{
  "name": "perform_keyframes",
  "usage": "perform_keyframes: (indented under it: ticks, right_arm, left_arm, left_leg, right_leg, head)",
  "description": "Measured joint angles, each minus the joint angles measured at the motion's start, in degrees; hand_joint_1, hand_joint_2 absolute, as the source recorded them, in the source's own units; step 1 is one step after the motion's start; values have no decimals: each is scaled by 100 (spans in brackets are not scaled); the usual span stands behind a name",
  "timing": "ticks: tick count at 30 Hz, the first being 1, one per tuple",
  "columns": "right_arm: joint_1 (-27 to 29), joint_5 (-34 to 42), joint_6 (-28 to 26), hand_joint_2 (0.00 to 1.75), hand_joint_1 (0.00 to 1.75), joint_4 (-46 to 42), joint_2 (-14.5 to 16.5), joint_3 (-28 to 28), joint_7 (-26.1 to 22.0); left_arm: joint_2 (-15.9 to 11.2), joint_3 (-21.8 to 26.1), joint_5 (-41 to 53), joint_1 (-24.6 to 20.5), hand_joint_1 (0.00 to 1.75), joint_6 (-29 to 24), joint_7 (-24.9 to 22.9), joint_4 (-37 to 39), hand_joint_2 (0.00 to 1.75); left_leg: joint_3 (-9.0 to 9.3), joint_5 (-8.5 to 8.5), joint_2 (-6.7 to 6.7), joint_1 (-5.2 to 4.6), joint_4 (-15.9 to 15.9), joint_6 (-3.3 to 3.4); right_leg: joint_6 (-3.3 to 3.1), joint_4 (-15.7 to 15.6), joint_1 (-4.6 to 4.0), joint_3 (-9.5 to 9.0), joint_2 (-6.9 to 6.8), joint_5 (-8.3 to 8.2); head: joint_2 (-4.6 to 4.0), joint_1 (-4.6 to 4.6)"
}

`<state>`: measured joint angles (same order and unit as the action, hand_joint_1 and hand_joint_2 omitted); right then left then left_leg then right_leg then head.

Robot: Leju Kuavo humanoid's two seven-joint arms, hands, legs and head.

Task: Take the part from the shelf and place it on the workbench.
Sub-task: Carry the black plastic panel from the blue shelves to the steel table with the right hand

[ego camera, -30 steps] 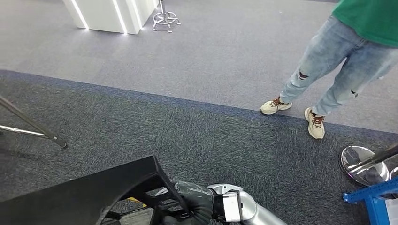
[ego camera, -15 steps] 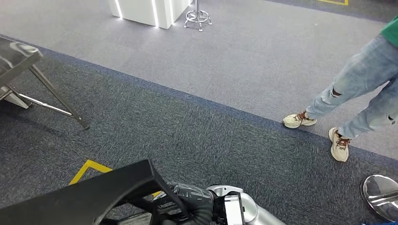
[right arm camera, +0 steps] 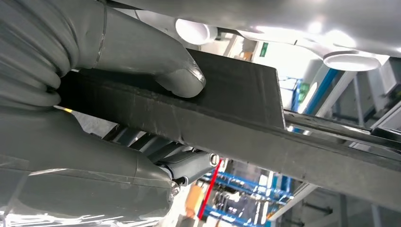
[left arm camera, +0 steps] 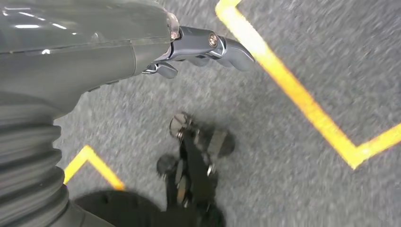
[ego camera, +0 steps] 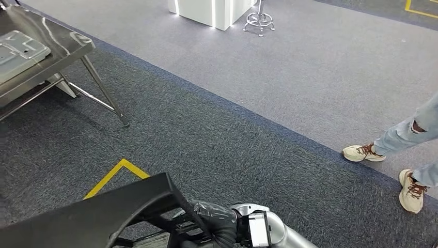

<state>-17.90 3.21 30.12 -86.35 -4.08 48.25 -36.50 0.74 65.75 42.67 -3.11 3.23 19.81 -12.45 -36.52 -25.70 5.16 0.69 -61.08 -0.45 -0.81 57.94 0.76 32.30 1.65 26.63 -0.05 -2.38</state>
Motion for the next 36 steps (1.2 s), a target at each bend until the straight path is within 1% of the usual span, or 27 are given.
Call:
perform_keyframes:
  ticks: [2,3,4,5,6,7,9,10,11,13,15,17,18,19,20,21,22,24,26,28,29,30,32,33,34,35,36]
  right_arm:
    - [29,1,0,175,175,5,2,-5,3]
    - [46,-2,1,175,175,11,2,-7,4]
    - [63,-5,4,175,175,19,2,-8,5]
    - [73,-9,7,175,175,27,2,-9,6]
    - [77,-11,9,175,175,32,3,-13,6]
    - [77,-13,11,175,175,35,6,-20,6]
    - [71,-13,14,175,175,36,11,-42,5]
    - [70,-14,20,175,175,36,13,-55,5]
    - [69,-16,28,175,175,36,14,-67,6]
    - [69,-30,45,175,175,36,24,-85,9]
    - [74,-59,49,175,175,34,39,-95,10]
    - [102,-97,39,175,175,43,43,-111,8]
    - [124,-118,31,175,175,54,41,-120,7]
    - [147,-140,20,175,175,71,38,-126,8]
    - [167,-164,9,175,175,87,36,-129,8]
    - [179,-188,0,175,175,101,36,-130,8]
    - [186,-216,-8,175,175,109,36,-133,7]
    - [190,-270,-16,175,175,116,37,-143,2]
    - [195,-308,-11,175,175,132,40,-154,-2]
    - [194,-334,-3,175,175,144,51,-159,-4]
    - [191,-345,1,175,175,148,63,-160,-5]
    - [188,-351,4,175,175,153,78,-161,-11]
    - [188,-359,21,175,175,177,99,-163,-35]
    - [191,-363,32,175,175,197,103,-165,-59]
    - [194,-370,48,175,175,221,103,-167,-84]
    - [196,-378,60,175,175,246,102,-167,-110]
    - [195,-385,71,175,175,271,102,-167,-137]
  left_arm:
    - [5,3,6,-29,0,4,-4,-1,175]
    - [6,3,9,-44,0,5,-5,-1,175]
    - [7,5,13,-46,0,5,-5,-1,175]
    - [7,7,20,-38,0,6,-5,-1,175]
    - [7,8,30,-29,0,9,-5,-1,175]
    - [7,10,40,-22,0,13,-4,-1,175]
    - [8,10,61,-36,0,27,-2,-1,175]
    - [8,10,69,-44,0,32,-2,-1,175]
    - [7,10,82,-45,0,36,-3,-1,175]
    - [4,10,113,-25,0,38,-9,-1,175]
    - [3,10,148,-23,0,38,-15,-1,175]
    - [3,10,170,-57,0,38,-20,-1,175]
    - [3,10,177,-73,0,38,-21,-1,175]
    - [3,9,179,-82,0,39,-22,-1,175]
    - [3,9,180,-84,0,42,-23,-1,175]
    - [3,8,184,-83,0,47,-22,-1,175]
    - [3,8,189,-83,0,55,-19,-1,175]
    - [13,8,197,-89,0,80,-12,0,175]
    - [27,8,198,-95,0,103,-9,1,175]
    - [31,8,198,-79,0,112,-9,1,175]
    - [36,8,197,-64,0,113,-9,1,175]
    - [40,8,197,-57,0,114,-8,1,175]
    - [52,8,196,-74,0,116,-3,1,175]
    - [54,8,195,-90,0,116,0,1,175]
    - [56,8,194,-101,0,114,2,1,175]
    - [57,8,193,-100,0,112,5,1,175]
    - [57,8,191,-93,0,109,7,1,175]
  left_leg:
    - [-309,-351,-350,1,-655,-37]
    - [-487,-506,-416,12,-1021,-58]
    - [-603,-578,-447,25,-1266,-76]
    - [-617,-546,-468,36,-1312,-91]
    - [-509,-415,-496,45,-1125,-101]
    - [-305,-229,-570,51,-758,-104]
    - [79,3,-797,18,-44,-57]
    - [174,38,-866,-2,142,-17]
    - [189,20,-871,-28,195,28]
    - [188,37,-738,-30,213,104]
    - [204,60,-614,-13,242,173]
    - [203,79,-482,-7,255,225]
    - [198,84,-406,-13,254,242]
    - [195,86,-319,-20,253,247]
    - [195,87,-229,-25,252,248]
    - [198,89,-139,-29,249,247]
    - [203,90,-51,-30,247,244]
    - [198,96,104,-28,238,222]
    - [168,109,239,-13,235,164]
    - [140,126,373,2,255,81]
    - [127,110,335,-1,237,53]
    - [83,47,197,-12,146,31]
    - [-169,-253,-218,-15,-390,6]
    - [-354,-432,-358,-4,-767,-13]
    - [-514,-554,-422,14,-1094,-34]
    - [-592,-578,-454,31,-1256,-55]
    - [-560,-501,-483,47,-1210,-76]
  right_leg:
    - [-52,-23,-24,-20,-182,6]
    - [-64,-22,-37,-20,-281,15]
    - [-67,-21,-46,-22,-373,24]
    - [-64,-19,-49,-24,-459,34]
    - [-53,-15,-50,-30,-538,46]
    - [-36,-7,-50,-42,-614,62]
    - [22,15,-73,-63,-750,105]
    - [54,25,-87,-74,-806,124]
    - [85,27,-101,-86,-860,137]
    - [152,29,-88,-116,-915,162]
    - [215,212,-52,-58,-665,306]
    - [239,813,-30,235,-313,627]
    - [238,1181,-29,433,-236,777]
    - [234,1464,-30,598,-202,851]
    - [225,1570,-31,683,-186,816]
    - [207,1468,-31,666,-164,675]
    - [183,1184,-33,554,-108,463]
    - [130,463,-28,251,179,103]
    - [105,101,-34,103,347,1]
    - [79,49,-39,74,232,-6]
    - [51,11,-32,49,159,-19]
    - [21,-31,-20,22,81,-36]
    - [-30,-85,-24,-15,-107,-49]
    - [-45,-87,-32,-17,-205,-43]
    - [-50,-85,-40,-16,-308,-35]
    - [-48,-83,-41,-16,-404,-25]
    - [-39,-79,-39,-17,-490,-14]
  head:
    - [0,-12]
    - [0,-12]
    - [1,-12]
    - [1,-12]
    - [1,-12]
    - [1,-12]
    - [1,-8]
    - [1,1]
    - [1,9]
    - [1,20]
    - [1,21]
    - [0,25]
    - [0,26]
    - [0,26]
    - [0,26]
    - [0,26]
    - [0,26]
    - [0,25]
    - [0,25]
    - [0,26]
    - [0,24]
    - [0,13]
    - [1,-8]
    - [0,-18]
    - [0,-18]
    - [0,-18]
    - [0,-18]
